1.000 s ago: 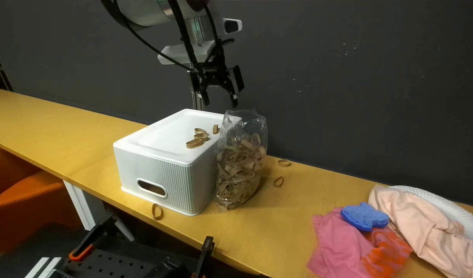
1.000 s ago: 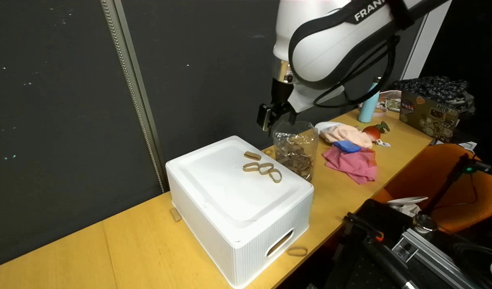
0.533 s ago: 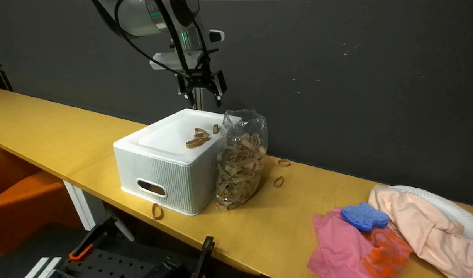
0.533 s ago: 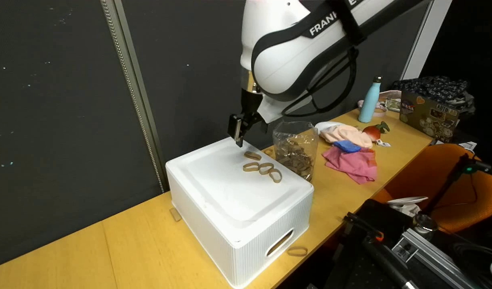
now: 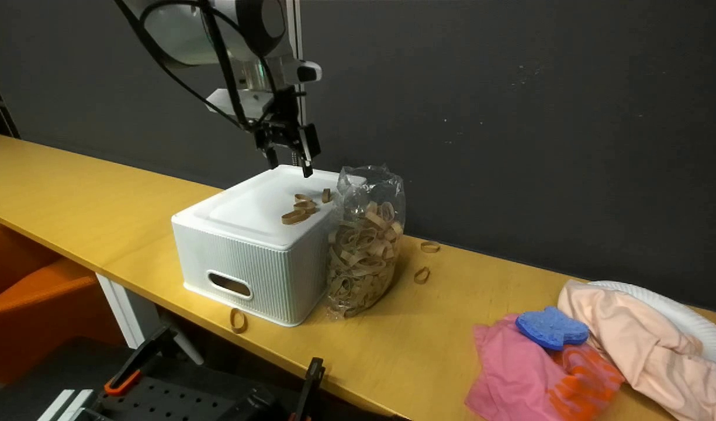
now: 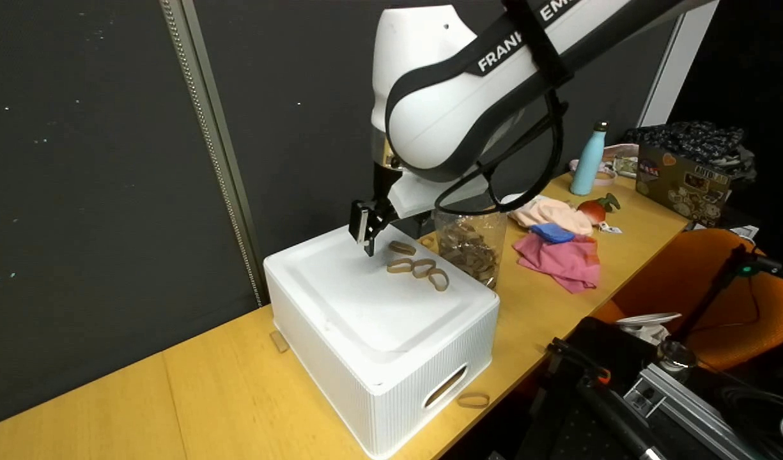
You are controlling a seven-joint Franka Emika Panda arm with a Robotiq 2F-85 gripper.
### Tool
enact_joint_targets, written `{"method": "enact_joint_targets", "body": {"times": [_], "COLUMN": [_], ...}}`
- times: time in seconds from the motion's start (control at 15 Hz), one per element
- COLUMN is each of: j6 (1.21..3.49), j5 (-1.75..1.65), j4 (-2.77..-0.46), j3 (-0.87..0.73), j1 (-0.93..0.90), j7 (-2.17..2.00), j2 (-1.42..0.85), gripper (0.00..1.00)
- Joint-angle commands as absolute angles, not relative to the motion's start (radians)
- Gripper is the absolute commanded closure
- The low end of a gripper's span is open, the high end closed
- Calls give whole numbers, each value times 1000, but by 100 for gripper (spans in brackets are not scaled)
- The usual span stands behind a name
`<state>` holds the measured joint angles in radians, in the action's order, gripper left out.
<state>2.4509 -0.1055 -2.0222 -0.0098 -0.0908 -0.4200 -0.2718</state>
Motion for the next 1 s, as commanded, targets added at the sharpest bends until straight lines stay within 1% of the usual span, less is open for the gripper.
{"method": "enact_joint_targets", "body": {"times": [0.0,0.2,0.53,0.93], "j6": [2392,2333,2268,2301], "j5": [-141,-172,-153,-204], "j4": [-2074,-2101,-2094,-2072], "j3": [-53,-73,-80,-87], "j1": [-135,-135,-97,-111], "j7": [-631,-789,-927,-1129], "j2": [-221,-188,-195,-245], "gripper": [0,0,0,0]}}
